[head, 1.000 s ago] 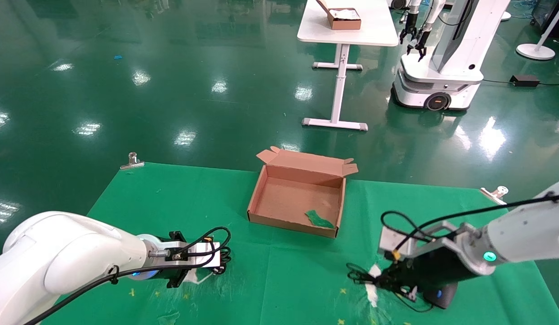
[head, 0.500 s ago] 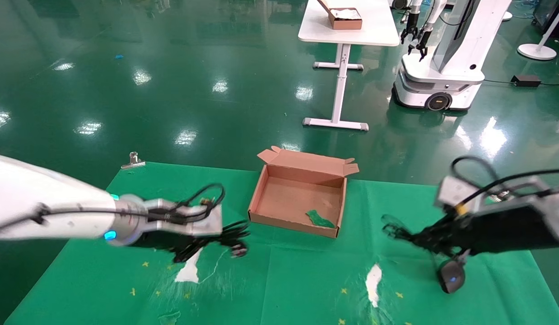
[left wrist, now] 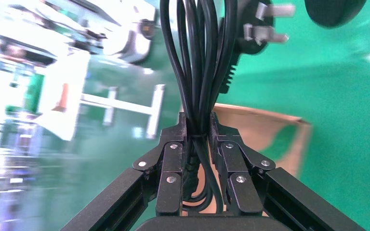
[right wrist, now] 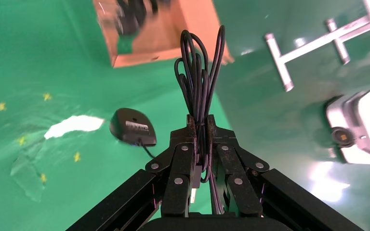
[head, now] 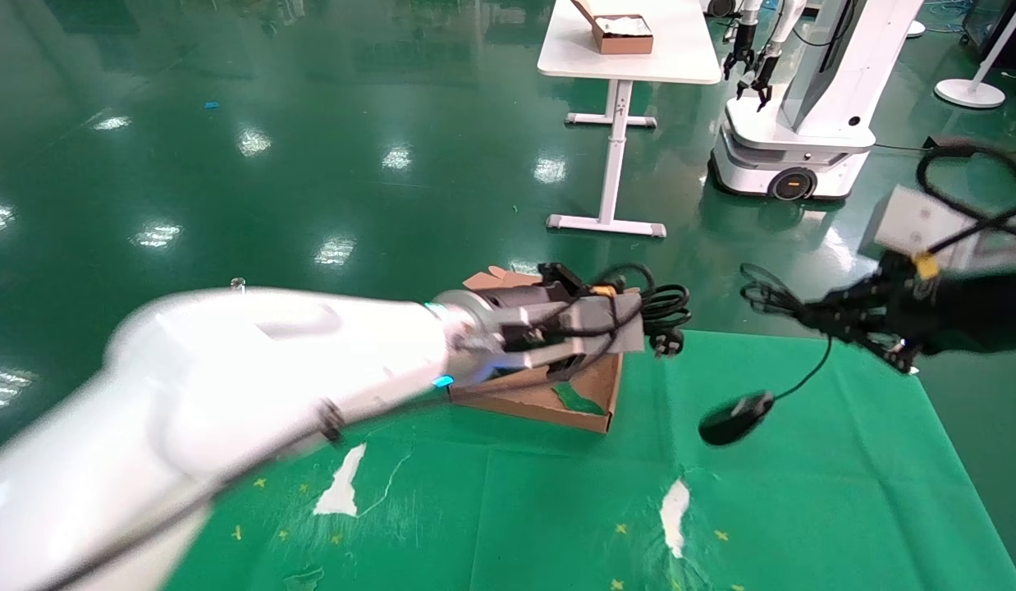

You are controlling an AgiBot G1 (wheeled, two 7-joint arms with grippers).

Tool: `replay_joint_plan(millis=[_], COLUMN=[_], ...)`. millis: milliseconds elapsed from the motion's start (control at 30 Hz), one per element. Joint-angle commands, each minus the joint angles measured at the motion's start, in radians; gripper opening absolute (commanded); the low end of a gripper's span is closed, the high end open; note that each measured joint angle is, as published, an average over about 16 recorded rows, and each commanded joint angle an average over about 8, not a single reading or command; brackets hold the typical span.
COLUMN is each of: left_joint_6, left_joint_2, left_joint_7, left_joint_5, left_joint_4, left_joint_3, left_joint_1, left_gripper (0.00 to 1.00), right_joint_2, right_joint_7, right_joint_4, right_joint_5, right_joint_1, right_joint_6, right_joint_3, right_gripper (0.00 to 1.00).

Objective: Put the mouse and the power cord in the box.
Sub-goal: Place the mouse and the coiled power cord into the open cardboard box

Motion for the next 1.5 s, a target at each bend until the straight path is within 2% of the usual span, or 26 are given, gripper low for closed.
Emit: replay_joint_plan(millis=[33,167,300,567,600,833,867,1300,1500], left_joint_6=[-0.118,-0.290,-0.404,-0.509,-0.512,-0.509,-0.507,-0.503,-0.476], left_joint_2=[0.026,0.031,0.032,0.031,0.031,0.031,0.031,0.030,0.023], left_joint_7=[-0.005,-0.092,-0.161,-0.249,-0.262,-0.362,-0.375,-0.487,-0.554], left_joint_5=[0.061,0.146,0.198,0.270,0.276,0.289,0.290,0.340,0.358], left_joint_4=[0.018,0.097,0.153,0.253,0.265,0.311,0.311,0.302,0.337], left_joint_3=[0.053,0.206,0.326,0.464,0.473,0.518,0.523,0.590,0.579], left_joint_1=[0.015,-0.005,-0.026,-0.044,-0.045,-0.054,-0.056,-0.073,-0.087], left_gripper=[0.00,0.00,0.00,0.02,0.08,0.93,1.00,1.00,1.00], right_joint_2=[0.008,0.017,0.023,0.014,0.012,0.005,0.004,-0.038,-0.084], right_joint_7=[0.026,0.058,0.079,0.084,0.085,0.096,0.097,0.090,0.069], right_joint_4=[0.038,0.083,0.106,0.112,0.113,0.121,0.122,0.115,0.089], right_joint_5=[-0.006,-0.009,-0.008,-0.011,-0.011,-0.003,-0.003,-0.004,-0.010], right_joint_1=[0.015,0.029,0.031,0.033,0.032,0.021,0.020,0.058,0.071], right_joint_6=[-0.003,-0.019,-0.024,-0.016,-0.016,-0.013,-0.013,-0.017,-0.005], right_joint_3=[0.006,0.009,0.011,0.010,0.010,0.007,0.007,0.000,-0.011], right_gripper=[0.00,0.00,0.00,0.00,0.00,0.00,0.00,0.00,0.00])
